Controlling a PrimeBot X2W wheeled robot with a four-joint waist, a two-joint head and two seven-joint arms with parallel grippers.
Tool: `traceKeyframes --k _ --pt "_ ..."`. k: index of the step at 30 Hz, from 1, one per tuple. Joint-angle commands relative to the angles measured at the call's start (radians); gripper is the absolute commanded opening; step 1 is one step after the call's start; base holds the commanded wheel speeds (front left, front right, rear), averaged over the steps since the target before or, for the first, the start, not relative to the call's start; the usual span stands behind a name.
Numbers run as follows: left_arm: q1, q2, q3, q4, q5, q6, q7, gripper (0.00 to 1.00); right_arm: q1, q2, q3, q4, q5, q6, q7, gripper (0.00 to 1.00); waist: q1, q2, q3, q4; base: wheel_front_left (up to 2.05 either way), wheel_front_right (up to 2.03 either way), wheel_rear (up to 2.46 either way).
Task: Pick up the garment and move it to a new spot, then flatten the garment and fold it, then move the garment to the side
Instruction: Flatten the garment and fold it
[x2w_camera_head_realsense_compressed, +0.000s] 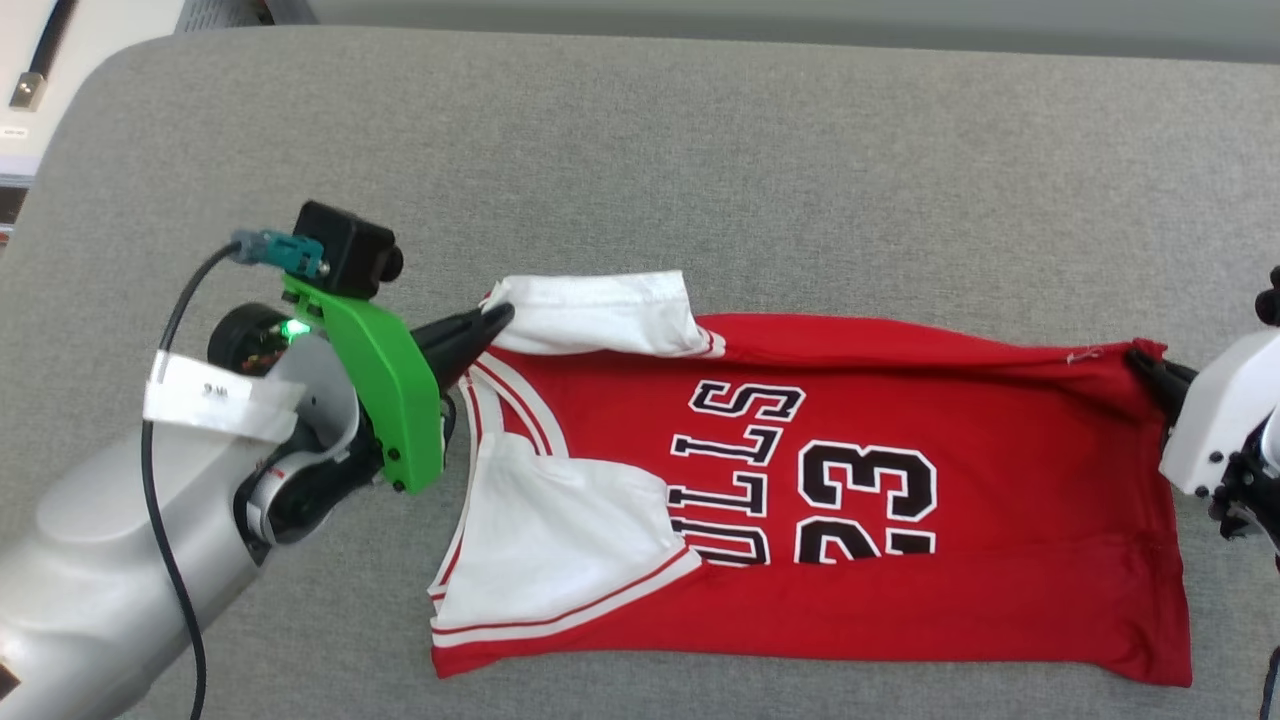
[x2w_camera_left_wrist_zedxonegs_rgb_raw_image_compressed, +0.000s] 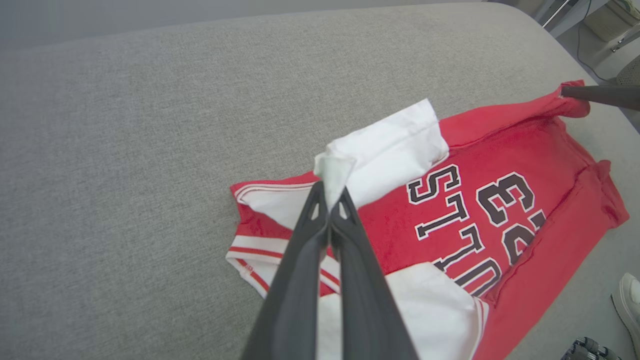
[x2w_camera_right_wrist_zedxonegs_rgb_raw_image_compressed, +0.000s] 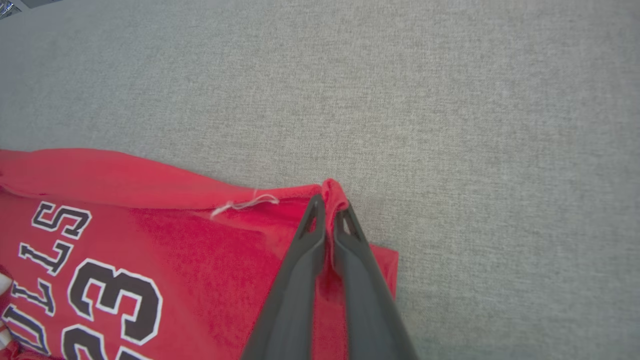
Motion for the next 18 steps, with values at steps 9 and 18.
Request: traceKeyframes --k 9,18 --pt "0.165 0.049 -0.056 -0.106 -0.023 0.061 -0.021 0.0 0.17 -0.036 -0.006 -0.072 0.077 -0.001 0.018 0.0 0.0001 -0.0001 -0.063 0.04 0.0 0.0 0.0" --pt "0.245 0.06 -0.089 -0.125 -0.031 0.084 -0.031 0.0 0.256 -0.079 0.005 -0.119 0.092 -0.001 0.052 0.0 0.0001 -0.0001 -0.061 0.047 0.0 0.0 0.0"
